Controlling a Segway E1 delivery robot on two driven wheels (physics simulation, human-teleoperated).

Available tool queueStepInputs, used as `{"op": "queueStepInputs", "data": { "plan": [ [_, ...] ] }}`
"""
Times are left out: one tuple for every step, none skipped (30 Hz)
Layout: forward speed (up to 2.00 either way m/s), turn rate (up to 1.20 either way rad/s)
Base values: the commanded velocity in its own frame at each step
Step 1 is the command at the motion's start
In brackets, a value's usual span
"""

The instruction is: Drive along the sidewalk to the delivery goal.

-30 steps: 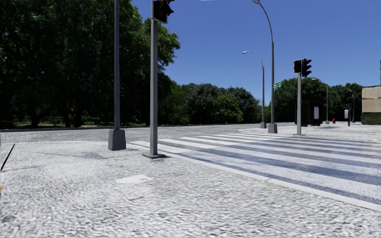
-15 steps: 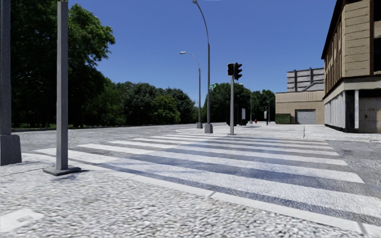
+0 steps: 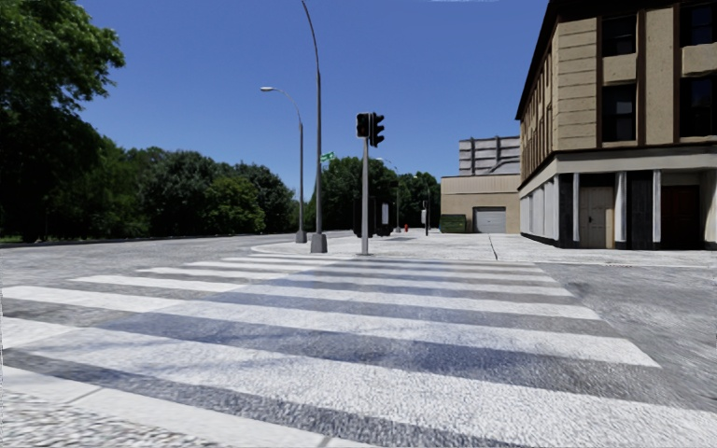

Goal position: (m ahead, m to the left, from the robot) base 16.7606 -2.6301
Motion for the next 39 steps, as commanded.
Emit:
{"op": "queueStepInputs", "data": {
  "plan": [
    [1.53, -0.43],
    [1.53, -0.43],
    [1.53, -0.43],
    [1.53, -0.43],
    [1.53, -0.43],
    [1.53, -0.43],
    [1.53, -0.43],
    [1.53, -0.43],
    [1.53, -0.43],
    [1.53, -0.42],
    [1.53, -0.42],
    [1.53, -0.42],
    [1.53, -0.42],
    [1.53, -0.42],
    [1.53, -0.42],
    [1.53, -0.42],
    [1.53, -0.42],
    [1.53, -0.42],
    [1.53, -0.42],
    [1.53, -0.42],
    [1.53, -0.42],
    [1.53, -0.42],
    [1.53, -0.42],
    [1.53, 0.00],
    [1.53, 0.00],
    [1.53, 0.00],
    [1.53, 0.00],
    [1.53, 0.00],
    [1.53, 0.00],
    [1.53, 0.00],
    [1.54, 0.00],
    [1.55, 0.00],
    [1.74, 0.00],
    [2.00, 0.00],
    [2.00, 0.00],
    [2.00, 0.00],
    [2.00, 0.00],
    [2.00, 0.00],
    [2.00, 0.00]
  ]
}}
